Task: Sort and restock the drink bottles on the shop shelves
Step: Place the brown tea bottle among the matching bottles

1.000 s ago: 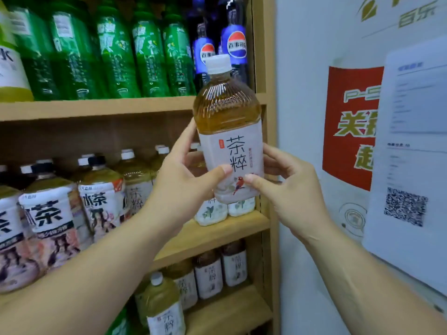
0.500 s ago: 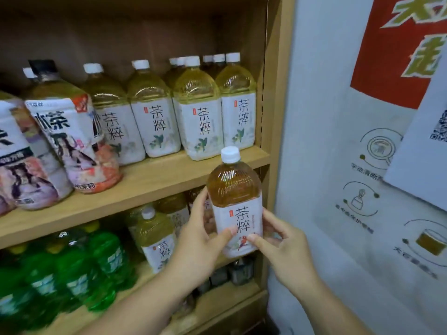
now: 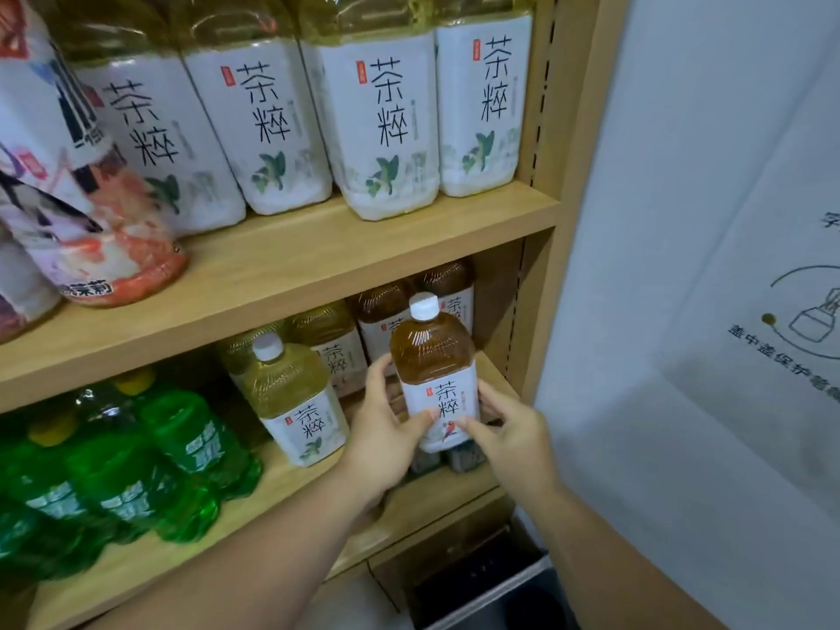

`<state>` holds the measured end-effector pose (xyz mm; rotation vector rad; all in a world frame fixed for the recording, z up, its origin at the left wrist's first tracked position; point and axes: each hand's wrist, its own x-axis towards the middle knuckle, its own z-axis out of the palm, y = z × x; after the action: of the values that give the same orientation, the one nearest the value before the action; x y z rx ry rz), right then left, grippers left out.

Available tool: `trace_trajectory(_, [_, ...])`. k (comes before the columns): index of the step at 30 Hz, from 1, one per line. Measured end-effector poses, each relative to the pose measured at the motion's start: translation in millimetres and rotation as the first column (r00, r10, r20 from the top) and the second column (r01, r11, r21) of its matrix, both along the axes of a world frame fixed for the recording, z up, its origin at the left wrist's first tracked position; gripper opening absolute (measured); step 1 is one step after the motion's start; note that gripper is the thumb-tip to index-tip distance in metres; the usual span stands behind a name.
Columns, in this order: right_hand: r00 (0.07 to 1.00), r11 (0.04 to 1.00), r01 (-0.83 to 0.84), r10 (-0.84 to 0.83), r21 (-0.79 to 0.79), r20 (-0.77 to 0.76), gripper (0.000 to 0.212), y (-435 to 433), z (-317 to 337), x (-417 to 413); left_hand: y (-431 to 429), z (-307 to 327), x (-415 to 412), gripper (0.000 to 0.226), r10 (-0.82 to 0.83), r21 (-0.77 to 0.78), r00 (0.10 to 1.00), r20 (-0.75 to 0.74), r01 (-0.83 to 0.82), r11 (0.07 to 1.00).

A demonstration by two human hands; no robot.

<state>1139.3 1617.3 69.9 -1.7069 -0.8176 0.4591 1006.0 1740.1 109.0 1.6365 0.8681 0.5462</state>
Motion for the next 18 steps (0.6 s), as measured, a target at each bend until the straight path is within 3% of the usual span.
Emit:
trace_trajectory(8, [0.997, 0.994, 0.072, -0.072, -0.079, 0.008, 0.051, 32.1, -32.8, 20.8, 20.4, -30.4, 26.5, 0.073, 0.043, -0.019, 0.998, -0.055, -0.045, 0.999])
trace_trajectory(15, [0.965, 0.976, 0.209, -0.216, -0.063, -0.146, 0.025, 50.2, -41.7, 32.9, 32.3, -38.3, 68.2, 0.074, 0.085, 0.068, 0.996, -0.042, -0.082, 0.994])
trace_trajectory(18, [0.939, 0.965, 0.255, -0.263, -0.066, -0.223, 0.025, 55.6, -46.1, 39.5, 39.9, -37.3, 85.4, 0.067, 0.091, 0.144, 0.993, -0.082, -0.078, 0.986])
